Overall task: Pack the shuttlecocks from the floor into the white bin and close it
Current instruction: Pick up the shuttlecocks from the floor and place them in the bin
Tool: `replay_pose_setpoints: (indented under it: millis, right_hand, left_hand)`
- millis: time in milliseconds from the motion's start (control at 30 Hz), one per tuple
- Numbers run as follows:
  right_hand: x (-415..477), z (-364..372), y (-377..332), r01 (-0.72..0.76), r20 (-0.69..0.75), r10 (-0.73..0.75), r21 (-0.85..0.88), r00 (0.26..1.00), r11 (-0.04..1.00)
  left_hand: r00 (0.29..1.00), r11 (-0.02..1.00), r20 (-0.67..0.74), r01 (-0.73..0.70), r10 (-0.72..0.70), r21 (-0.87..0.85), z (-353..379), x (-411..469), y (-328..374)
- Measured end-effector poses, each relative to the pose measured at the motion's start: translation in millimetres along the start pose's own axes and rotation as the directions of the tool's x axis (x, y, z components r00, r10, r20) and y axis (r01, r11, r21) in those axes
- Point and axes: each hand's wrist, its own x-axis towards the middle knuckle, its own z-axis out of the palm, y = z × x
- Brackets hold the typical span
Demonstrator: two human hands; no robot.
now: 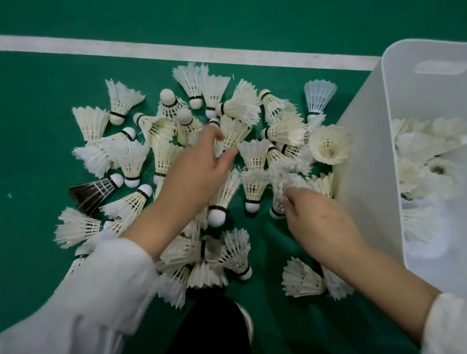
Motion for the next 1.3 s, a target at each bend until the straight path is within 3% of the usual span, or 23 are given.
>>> replay_pose_setpoints:
  millis: [100, 233, 400, 633, 800, 967, 1167, 1300]
  right_hand:
    - [5, -13, -8, 0.022, -0.028, -0.021, 0.015, 0.999, 1.000]
    - [9, -22, -8, 0.006, -0.045, -0.004, 0.037, 0.999, 0.999]
    - [8, -37, 0, -0.007, -0.081, 0.020, 0.151, 0.997, 0.989]
    - [-2, -109, 6, 0.131, -0.189, -0.081, 0.275, 0.979, 0.953]
    - [-30, -155, 39, 0.188, -0.328, -0.069, 0.347, 0.942, 0.919]
    - [-72, -170, 96, 0.035, -0.417, 0.125, 0.354, 0.900, 0.934]
    - [-84, -136, 180, -0.322, -0.245, 0.370, 0.215, 0.896, 0.922]
    - [-68, -106, 215, -0.372, -0.181, 0.377, 0.061, 0.909, 0.926]
  left_hand:
    - [0.995, 0.987, 0.101, -0.028, 0.012, 0.156, 16, 26, 5]
    - [0.956, 0.973, 0.258, 0.082, -0.137, 0.216, 40, 44, 0]
    - [0.992, 0.983, 0.103, 0.052, -0.071, 0.173, 26, 26, 0]
    - [0.994, 0.997, -0.106, -0.023, 0.030, 0.067, -19, -6, 37]
    - [0.968, 0.984, -0.179, -0.179, 0.178, 0.007, -32, -18, 92]
    - [0.936, 0.946, -0.134, -0.324, 0.324, 0.028, -27, -27, 146]
    - [0.892, 0.890, -0.006, -0.450, 0.451, 0.074, 3, -34, 177]
    - [0.872, 0.868, 0.048, -0.490, 0.488, 0.079, 19, -41, 186]
